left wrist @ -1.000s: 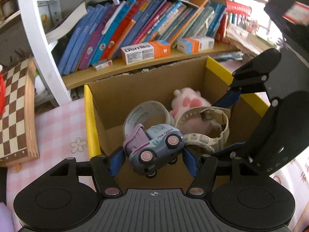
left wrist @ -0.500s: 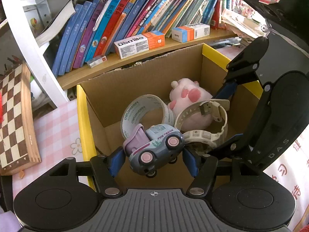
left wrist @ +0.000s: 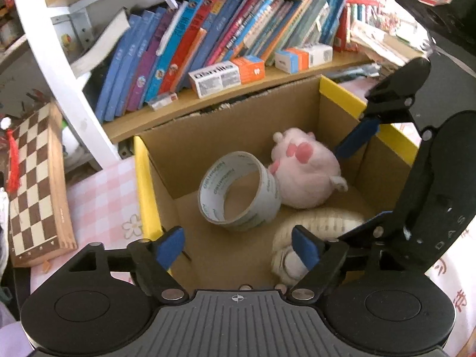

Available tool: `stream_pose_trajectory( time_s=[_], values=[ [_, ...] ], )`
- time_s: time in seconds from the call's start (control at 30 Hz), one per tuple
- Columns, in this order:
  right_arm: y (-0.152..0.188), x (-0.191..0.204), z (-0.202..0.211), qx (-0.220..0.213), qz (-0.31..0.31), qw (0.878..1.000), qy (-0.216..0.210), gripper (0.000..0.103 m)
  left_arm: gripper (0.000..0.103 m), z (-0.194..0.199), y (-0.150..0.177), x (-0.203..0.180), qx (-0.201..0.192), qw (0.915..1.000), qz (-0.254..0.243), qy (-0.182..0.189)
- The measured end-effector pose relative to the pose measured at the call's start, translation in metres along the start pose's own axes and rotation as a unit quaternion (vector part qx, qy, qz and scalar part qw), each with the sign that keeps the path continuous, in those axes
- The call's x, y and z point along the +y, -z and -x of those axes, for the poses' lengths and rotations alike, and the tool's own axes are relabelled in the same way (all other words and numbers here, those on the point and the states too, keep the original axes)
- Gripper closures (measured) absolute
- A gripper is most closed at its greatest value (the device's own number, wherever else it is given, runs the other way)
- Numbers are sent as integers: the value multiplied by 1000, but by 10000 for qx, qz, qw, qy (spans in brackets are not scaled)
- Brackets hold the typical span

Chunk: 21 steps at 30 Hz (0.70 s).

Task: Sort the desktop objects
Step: 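Open the left gripper releasing the car while the right gripper releases the watch in the box, then withdraw both grippers from the yellow box back toward the table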

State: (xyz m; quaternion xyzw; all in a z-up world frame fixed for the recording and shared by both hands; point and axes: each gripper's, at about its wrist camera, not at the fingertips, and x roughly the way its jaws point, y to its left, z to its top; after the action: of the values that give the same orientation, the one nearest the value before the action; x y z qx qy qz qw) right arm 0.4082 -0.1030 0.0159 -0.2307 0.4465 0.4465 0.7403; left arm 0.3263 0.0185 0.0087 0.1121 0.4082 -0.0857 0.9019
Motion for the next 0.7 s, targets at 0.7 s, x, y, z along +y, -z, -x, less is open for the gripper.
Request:
stream_pose_trajectory(
  time_s=[0.7],
  values=[
    [16, 33, 64, -1593, -605, 9828, 718, 7, 14, 68, 11, 9, -1122, 9895, 776, -474]
  ],
)
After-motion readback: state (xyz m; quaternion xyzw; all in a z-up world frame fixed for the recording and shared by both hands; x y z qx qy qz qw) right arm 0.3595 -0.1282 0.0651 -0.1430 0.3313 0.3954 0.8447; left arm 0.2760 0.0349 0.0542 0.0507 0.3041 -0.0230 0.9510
